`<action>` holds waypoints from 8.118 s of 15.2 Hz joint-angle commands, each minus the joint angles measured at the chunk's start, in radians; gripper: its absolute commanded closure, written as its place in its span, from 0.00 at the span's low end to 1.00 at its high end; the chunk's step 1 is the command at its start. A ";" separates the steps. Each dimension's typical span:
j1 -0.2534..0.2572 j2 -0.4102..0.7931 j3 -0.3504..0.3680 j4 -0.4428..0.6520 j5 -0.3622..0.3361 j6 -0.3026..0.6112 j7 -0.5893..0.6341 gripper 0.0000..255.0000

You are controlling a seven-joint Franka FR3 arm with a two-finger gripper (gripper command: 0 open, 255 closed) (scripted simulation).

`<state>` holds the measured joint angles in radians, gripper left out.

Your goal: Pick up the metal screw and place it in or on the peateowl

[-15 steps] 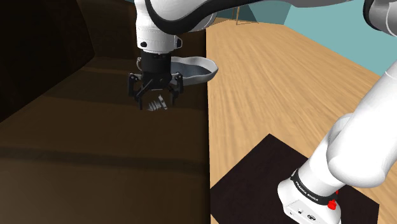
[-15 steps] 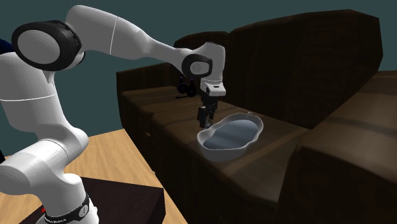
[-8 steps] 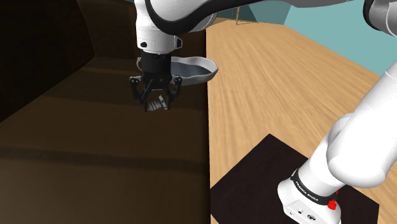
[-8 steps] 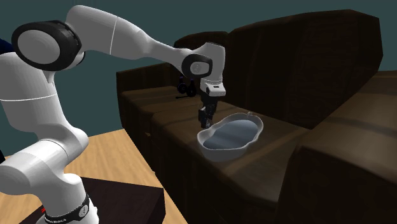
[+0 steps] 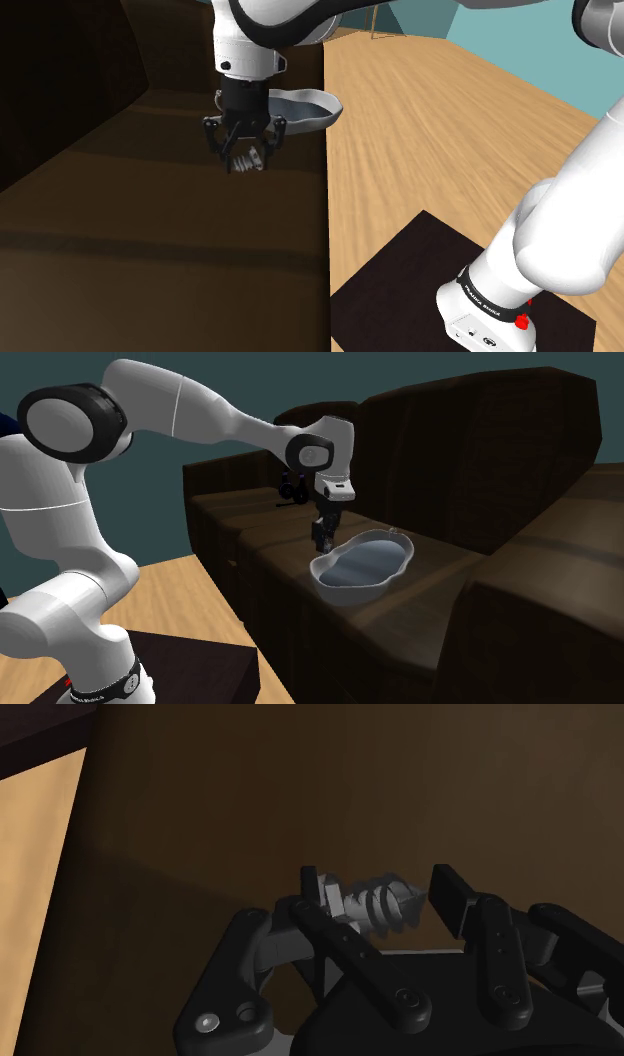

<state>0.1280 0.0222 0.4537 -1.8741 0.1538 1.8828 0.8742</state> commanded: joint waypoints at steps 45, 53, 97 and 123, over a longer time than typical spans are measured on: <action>-0.092 0.085 -0.076 0.108 0.312 -0.062 0.137 1.00; -0.095 0.079 -0.077 0.204 0.305 -0.155 0.179 1.00; 0.000 0.125 -0.067 0.278 0.050 -0.131 0.618 1.00; -0.078 0.165 -0.112 0.611 0.043 -0.450 0.555 1.00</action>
<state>0.0631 0.1868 0.3492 -1.2633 0.1952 1.4369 1.4513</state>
